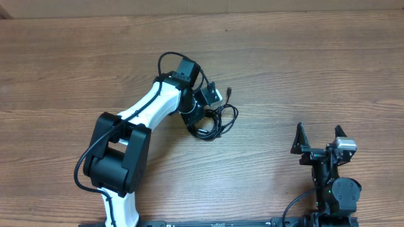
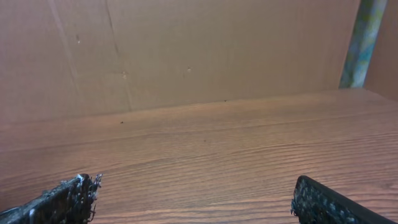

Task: Untangle cables
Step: 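Lift the cable bundle with left gripper and raise it upward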

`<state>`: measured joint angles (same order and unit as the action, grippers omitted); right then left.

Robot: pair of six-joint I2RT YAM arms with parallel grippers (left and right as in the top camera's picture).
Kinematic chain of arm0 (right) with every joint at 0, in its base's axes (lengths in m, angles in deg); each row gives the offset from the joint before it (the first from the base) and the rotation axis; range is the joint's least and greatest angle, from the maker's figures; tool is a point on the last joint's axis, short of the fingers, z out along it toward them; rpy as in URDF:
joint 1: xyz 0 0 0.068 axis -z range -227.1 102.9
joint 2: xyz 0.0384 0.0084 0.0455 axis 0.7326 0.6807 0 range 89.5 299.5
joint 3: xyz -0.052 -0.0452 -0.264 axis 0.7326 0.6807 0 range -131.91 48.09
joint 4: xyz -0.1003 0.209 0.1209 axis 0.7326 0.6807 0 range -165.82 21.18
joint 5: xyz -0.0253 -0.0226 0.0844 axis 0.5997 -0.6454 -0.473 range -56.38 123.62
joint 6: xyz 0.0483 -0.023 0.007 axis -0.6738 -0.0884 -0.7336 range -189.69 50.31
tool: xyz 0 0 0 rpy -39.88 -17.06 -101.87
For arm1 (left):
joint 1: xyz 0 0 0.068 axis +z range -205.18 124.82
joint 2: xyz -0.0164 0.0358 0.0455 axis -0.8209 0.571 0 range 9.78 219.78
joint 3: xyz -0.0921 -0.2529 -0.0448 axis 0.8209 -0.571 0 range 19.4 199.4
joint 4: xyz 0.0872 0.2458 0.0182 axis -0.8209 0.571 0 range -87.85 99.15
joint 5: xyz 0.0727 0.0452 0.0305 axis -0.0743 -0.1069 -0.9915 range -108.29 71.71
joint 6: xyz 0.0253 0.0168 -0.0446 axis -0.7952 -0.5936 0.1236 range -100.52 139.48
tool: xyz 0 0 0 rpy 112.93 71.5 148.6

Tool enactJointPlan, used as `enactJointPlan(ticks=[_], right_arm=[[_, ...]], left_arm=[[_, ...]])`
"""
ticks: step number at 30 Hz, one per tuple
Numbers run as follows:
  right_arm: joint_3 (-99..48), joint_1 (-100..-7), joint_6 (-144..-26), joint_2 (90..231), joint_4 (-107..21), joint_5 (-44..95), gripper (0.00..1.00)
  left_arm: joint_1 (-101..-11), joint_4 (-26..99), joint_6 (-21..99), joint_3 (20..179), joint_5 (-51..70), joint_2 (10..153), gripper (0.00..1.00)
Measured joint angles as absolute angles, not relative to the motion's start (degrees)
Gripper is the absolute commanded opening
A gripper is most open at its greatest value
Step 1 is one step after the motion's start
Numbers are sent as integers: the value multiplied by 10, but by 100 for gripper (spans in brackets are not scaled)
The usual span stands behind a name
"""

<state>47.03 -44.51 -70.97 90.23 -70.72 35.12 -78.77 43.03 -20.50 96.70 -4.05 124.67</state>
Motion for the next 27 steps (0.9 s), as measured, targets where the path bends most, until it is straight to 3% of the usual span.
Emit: enactJointPlan(ticks=[17,19,21,22,23,24,25,27], right_arm=[[470,-445,-709,902,-707,351,100],[470,-445,-709,902,-707,351,100],[470,-445,-710,902,-707,351,100],[470,-445,-709,902,-707,351,100],[470,-445,-709,902,-707,351,100],[470,-445,-710,902,-707,351,100],[470,-445,-709,902,-707,351,100],[470,-445,-709,902,-707,351,100]], left_arm=[[-788,519,-146,1086,-68,1252,4],[-788,522,-121,1104,-87,1252,17],[-788,525,-100,1113,-101,1252,37],[-788,530,-92,1113,-107,1252,47],[-788,540,-83,1113,-111,1252,67],[-788,548,-77,1113,-113,1252,76],[-788,555,-72,1113,-116,1252,81],[-788,577,-46,1113,-118,1252,81]])
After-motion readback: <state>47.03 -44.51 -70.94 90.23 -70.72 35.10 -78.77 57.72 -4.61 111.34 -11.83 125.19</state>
